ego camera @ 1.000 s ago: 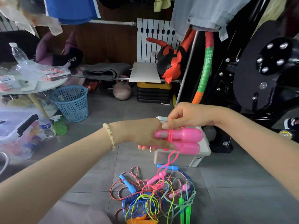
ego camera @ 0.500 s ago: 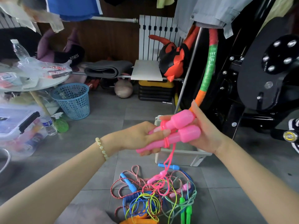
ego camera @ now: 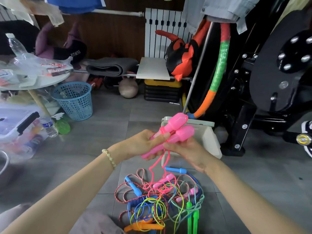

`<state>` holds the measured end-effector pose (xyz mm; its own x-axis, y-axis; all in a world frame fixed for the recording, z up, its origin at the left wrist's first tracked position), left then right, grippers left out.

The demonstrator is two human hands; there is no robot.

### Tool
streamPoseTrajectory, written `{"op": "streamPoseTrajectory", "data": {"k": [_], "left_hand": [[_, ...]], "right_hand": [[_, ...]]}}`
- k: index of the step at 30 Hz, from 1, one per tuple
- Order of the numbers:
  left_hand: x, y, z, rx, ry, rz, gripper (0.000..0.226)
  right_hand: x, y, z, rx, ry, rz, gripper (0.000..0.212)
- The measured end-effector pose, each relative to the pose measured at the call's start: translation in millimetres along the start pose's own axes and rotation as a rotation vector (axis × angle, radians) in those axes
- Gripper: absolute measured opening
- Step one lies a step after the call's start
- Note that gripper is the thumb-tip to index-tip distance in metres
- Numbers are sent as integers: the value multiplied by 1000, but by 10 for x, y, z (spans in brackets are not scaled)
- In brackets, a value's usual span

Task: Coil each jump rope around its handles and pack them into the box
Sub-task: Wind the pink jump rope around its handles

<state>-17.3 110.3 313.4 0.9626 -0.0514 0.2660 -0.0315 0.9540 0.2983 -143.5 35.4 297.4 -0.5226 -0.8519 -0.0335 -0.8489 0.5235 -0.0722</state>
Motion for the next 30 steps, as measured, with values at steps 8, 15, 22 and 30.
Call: {"op": "streamPoseTrajectory", "data": {"k": [8,15,22,30], "left_hand": [[30,-75,-76,90,-53,88,55],[102,-137,-140,116,-100,155,53],[255,-200,-250,138,4,250,50],[292,-193,-307,149,122,346,50]], "right_hand": [[-38,-20,151,-41,-20,107,21],[-47,-12,242,-163,62,11,43],[-88,-77,285,-161,414,177,8],[-150,-39,-42,-24,782,56,22]]}}
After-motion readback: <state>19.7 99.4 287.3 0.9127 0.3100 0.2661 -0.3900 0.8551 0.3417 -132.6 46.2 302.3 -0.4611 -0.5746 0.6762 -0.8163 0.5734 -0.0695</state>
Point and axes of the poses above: each hand's wrist, its own y-axis away from the middle knuckle, its own x-axis out of the back of the hand, z = x × y, the point moved 3 cm from there along -y, towards the middle knuckle, and after that the axes turned 5 degrees about x, right-handed, at the moved point
